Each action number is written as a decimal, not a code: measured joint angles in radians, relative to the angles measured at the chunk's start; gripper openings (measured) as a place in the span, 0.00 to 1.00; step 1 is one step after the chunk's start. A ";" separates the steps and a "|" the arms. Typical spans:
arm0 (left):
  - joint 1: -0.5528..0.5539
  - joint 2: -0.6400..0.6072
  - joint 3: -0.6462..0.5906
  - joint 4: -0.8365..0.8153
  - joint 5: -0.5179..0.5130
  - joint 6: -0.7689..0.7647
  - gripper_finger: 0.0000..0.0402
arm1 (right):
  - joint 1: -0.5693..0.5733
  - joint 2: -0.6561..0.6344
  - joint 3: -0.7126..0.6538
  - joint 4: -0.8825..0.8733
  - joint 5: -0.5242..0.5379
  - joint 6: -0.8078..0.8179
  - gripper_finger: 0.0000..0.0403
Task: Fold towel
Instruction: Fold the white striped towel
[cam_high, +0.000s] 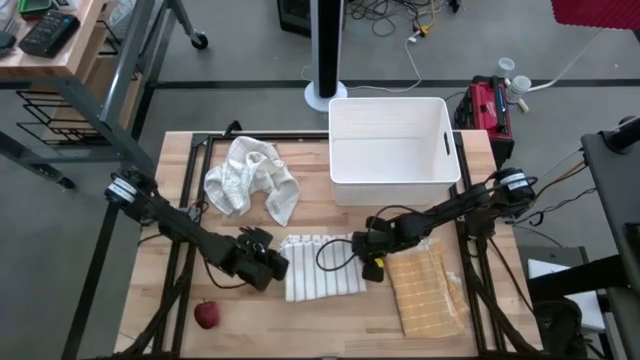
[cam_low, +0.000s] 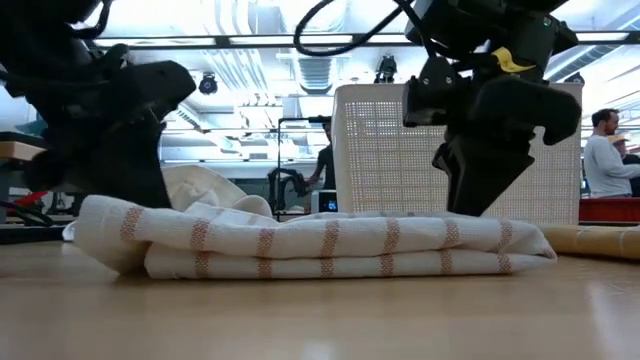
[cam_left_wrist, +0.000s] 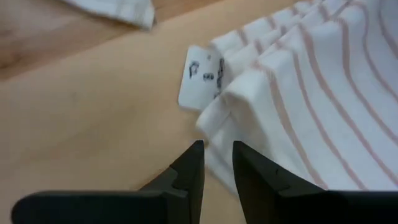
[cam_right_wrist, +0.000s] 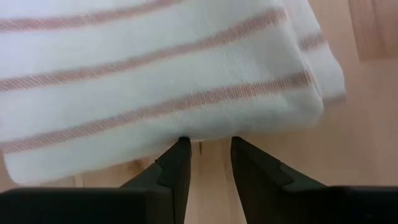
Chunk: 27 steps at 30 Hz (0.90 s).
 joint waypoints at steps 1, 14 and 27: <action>-0.002 -0.008 0.000 -0.002 0.026 0.000 0.19 | 0.000 0.000 0.000 -0.016 0.000 0.008 0.26; -0.014 0.098 0.002 0.082 0.128 -0.043 0.19 | 0.062 0.000 -0.004 -0.062 -0.009 0.037 0.19; 0.021 0.094 0.005 -0.007 -0.102 0.000 0.19 | 0.133 0.000 0.015 0.132 -0.117 0.024 0.13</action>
